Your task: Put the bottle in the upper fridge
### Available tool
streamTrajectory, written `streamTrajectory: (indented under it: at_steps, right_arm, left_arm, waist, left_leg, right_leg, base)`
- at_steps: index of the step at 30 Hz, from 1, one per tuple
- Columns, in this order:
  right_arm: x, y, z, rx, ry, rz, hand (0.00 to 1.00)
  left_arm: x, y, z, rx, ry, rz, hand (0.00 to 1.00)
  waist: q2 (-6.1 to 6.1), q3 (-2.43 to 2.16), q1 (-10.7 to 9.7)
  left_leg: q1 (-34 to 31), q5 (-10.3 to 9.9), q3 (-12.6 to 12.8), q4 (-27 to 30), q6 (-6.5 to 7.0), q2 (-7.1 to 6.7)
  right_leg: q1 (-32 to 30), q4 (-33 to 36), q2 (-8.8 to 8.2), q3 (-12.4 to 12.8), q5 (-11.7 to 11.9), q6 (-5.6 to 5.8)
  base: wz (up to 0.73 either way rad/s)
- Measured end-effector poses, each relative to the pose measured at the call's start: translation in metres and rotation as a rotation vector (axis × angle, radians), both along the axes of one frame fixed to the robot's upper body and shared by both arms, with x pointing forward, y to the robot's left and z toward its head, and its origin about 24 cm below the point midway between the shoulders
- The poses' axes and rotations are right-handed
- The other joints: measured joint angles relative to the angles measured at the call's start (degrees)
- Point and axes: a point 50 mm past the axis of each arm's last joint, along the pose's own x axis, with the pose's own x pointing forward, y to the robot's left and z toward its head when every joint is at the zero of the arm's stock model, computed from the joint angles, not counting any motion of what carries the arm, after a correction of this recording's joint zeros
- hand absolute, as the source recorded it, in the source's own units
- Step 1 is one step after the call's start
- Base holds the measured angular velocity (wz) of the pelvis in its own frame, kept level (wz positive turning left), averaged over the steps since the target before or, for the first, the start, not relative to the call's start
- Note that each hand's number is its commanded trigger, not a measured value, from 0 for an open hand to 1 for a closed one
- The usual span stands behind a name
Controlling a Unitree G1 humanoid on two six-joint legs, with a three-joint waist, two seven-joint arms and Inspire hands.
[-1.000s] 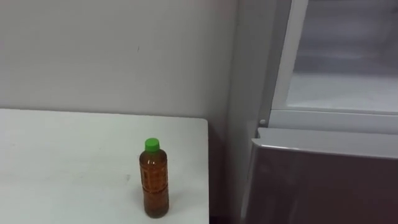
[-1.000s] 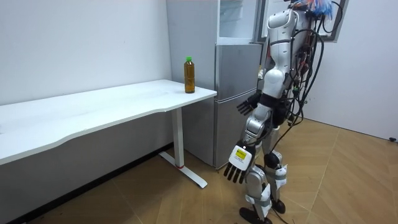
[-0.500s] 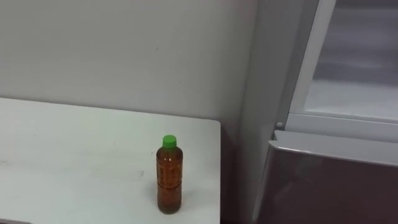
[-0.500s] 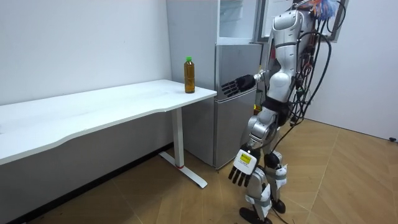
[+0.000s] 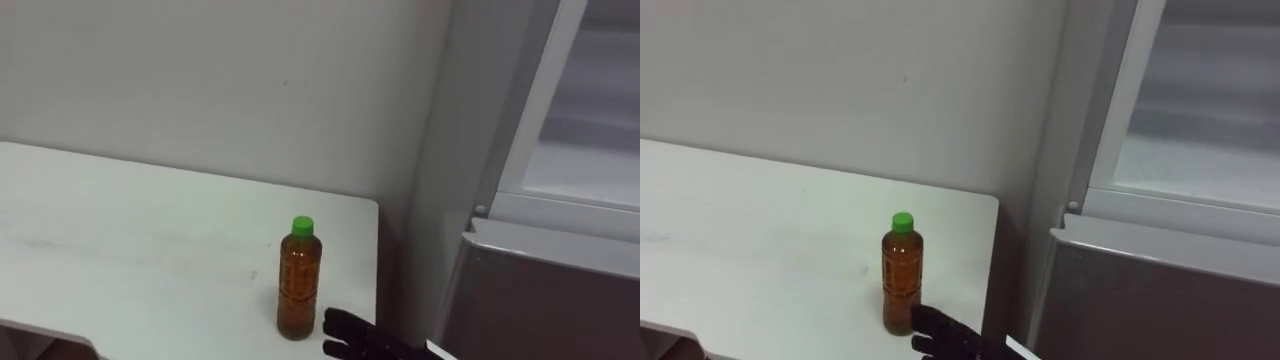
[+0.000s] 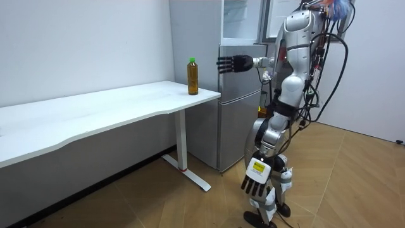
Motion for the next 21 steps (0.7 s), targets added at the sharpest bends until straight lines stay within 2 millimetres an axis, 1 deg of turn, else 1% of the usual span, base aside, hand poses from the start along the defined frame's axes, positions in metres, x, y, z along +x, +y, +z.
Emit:
streamTrajectory:
  at_steps: [4,6,7,9,13,18,21]
  right_arm:
    - [0.01,0.0,0.021,0.06,-0.075,-0.01,0.0]
    - [0.013,0.0,0.025,0.066,-0.088,-0.015,0.0]
    - [0.015,0.0,0.026,0.066,-0.091,-0.022,0.0]
    - [0.016,0.001,0.026,0.066,-0.088,-0.034,0.0]
    - [0.018,-0.001,0.025,0.067,-0.072,-0.101,0.0]
    - [0.024,-0.003,0.028,0.068,-0.068,-0.2,0.0]
    - [0.028,-0.004,0.03,0.07,-0.07,-0.247,0.0]
  left_arm:
    - [0.001,-0.003,-0.001,0.025,-0.003,0.006,0.0]
    - [-0.001,-0.004,-0.001,0.028,0.007,0.011,0.0]
    - [-0.001,-0.005,-0.002,0.031,0.012,0.014,0.0]
    - [0.0,-0.005,-0.002,0.043,0.011,0.017,0.0]
    - [-0.002,-0.007,-0.002,0.057,0.028,-0.002,0.0]
    - [-0.001,-0.011,-0.003,0.049,0.03,-0.023,0.0]
    - [-0.001,-0.013,-0.004,0.045,0.034,-0.032,0.0]
  waist:
    - [0.33,0.0,0.0]
    - [0.81,-0.02,0.0]
    - [1.17,-0.01,0.0]
    - [1.5,0.0,0.13]
    - [1.83,0.01,0.05]
    - [1.79,0.03,0.09]
    - [1.47,0.17,0.16]
  left_leg:
    - [0.15,-0.02,-0.43,0.16,-0.01,0.0]
    - [0.37,-0.02,-0.47,0.17,-0.01,-0.01]
    - [0.42,-0.01,-0.49,0.2,0.0,-0.03]
    - [0.48,0.01,-0.36,0.21,0.02,-0.01]
    - [0.51,0.06,-0.43,0.24,0.0,0.01]
    - [0.35,0.15,-1.15,0.2,-0.1,-0.09]
    - [0.37,0.38,-1.28,0.04,-0.18,-0.08]
  right_leg:
    - [0.49,-0.02,0.05,-0.3,0.17,0.01]
    - [0.74,-0.04,0.04,-0.3,0.24,0.05]
    - [0.8,-0.04,0.02,-0.3,0.26,0.06]
    - [0.82,-0.03,0.04,-0.12,0.29,0.04]
    - [0.96,-0.04,0.08,-0.44,0.34,-0.01]
    - [0.97,-0.03,0.03,-1.29,0.37,-0.02]
    - [0.99,-0.08,0.03,-1.55,0.37,-0.02]
  base:
    - [0.06]
    - [0.0]
    - [0.0]
    - [0.0]
    - [0.0]
    - [0.06]
    - [0.04]
